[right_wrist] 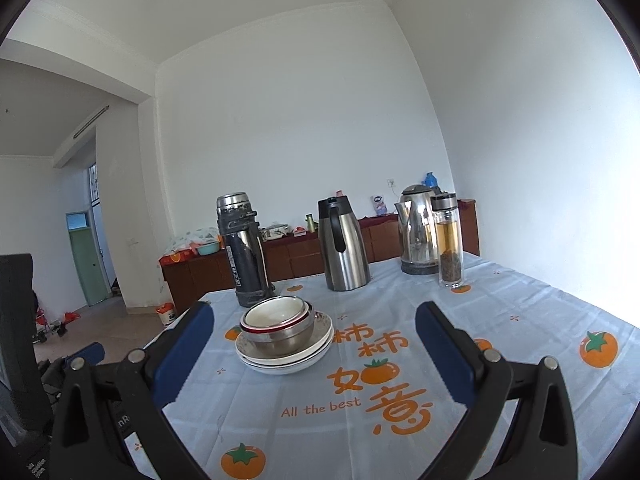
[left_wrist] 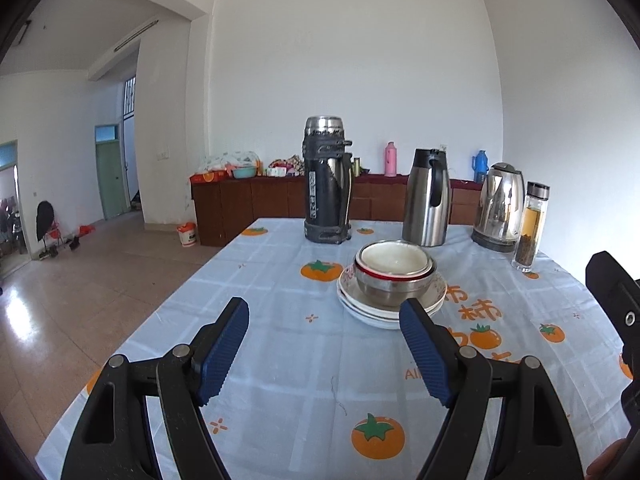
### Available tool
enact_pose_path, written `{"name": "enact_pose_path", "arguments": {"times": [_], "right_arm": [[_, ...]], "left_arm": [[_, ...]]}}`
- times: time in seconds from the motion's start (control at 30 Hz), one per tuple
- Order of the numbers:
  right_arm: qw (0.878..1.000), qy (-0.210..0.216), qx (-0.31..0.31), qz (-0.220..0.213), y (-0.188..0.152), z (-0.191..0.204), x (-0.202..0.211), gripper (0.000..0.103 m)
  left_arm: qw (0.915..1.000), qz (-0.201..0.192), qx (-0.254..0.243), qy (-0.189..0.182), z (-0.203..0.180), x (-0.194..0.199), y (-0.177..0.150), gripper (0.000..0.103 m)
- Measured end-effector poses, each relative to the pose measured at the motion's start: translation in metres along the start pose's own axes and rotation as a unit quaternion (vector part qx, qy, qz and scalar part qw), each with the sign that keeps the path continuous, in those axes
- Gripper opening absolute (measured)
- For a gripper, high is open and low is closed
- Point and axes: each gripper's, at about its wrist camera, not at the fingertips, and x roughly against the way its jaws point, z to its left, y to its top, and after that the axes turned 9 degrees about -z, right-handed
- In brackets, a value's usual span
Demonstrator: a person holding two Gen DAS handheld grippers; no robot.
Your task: Organize plates and bowls
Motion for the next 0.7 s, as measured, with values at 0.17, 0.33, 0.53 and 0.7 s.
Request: {"name": "enact_pose_path", "arguments": {"times": [0.17,0.33,0.53,0.7], "right_arm": [[1.0,-0.001,-0.005,-0.006,0.0035,-0.0018,0.0039,0.103],[1.0,-0.001,-0.008,-0.007,0.0044,-0.0034,0.0047,0.103],[1.0,-0.001,-0.01,-0.004,0.0044,-0.0031,0.0052,0.103],[1.0,0.0,-0.01,-0.004,0.0031,-0.0022,0.006,0.103]], "left_arm": [[1.0,-0.001,-0.001,-0.005,-0.0021,0.0025,0.0013,0.08],[1.0,-0.001,-0.003,-0.005,-0.0028,0.0028,0.0022,0.08],[1.0,0.001,-0.002,-0.006,-0.0049,0.0031,0.0022,0.08],[1.0,0.002,-0.002,-0.006,-0.0048,0.0029,0.0021,0.08]]}}
